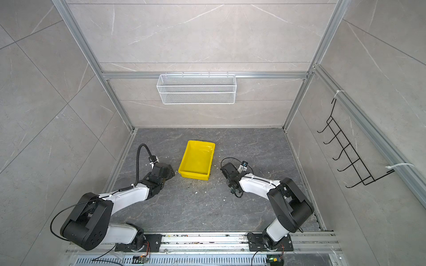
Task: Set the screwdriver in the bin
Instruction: 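Lift the screwdriver with the right gripper and carry it over the yellow bin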
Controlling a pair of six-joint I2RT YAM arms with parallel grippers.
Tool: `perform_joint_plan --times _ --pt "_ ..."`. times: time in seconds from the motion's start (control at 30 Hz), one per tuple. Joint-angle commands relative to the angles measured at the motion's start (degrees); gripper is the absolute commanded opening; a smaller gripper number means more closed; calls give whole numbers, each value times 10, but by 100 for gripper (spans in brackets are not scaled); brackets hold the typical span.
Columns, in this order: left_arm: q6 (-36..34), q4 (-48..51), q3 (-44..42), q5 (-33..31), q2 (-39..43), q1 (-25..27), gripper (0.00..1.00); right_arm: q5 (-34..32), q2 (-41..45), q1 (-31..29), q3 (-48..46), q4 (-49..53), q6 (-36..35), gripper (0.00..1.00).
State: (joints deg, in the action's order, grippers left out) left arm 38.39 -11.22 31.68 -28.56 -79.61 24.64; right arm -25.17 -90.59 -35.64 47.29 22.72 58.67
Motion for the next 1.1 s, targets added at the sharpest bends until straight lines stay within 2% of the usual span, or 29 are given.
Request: perform_joint_plan --times 0.0,0.07,0.2,0.37,0.53,0.63,0.87,1.07 --pt "40 -2 22 -16 -11 2 86 -24 30 -15 49 64 44 11" --pt "35 15 40 -4 -31 2 86 -34 39 -21 72 76 31 11" --pt "37 53 65 -21 -54 2 86 -52 31 -31 124 98 26 11" --pt "26 8 46 -21 -45 2 86 -45 -23 -50 223 81 2 10" --pt "23 -35 33 8 -53 3 86 -14 -132 -76 377 79 -62 10" --pt "14 -39 41 5 -61 2 86 4 -208 -88 460 68 -98 11" --pt "19 -46 42 -10 -55 2 85 82 -397 -88 679 159 -120 11" --pt "33 -46 28 -43 -38 2 85 115 -477 -88 760 198 -109 11"
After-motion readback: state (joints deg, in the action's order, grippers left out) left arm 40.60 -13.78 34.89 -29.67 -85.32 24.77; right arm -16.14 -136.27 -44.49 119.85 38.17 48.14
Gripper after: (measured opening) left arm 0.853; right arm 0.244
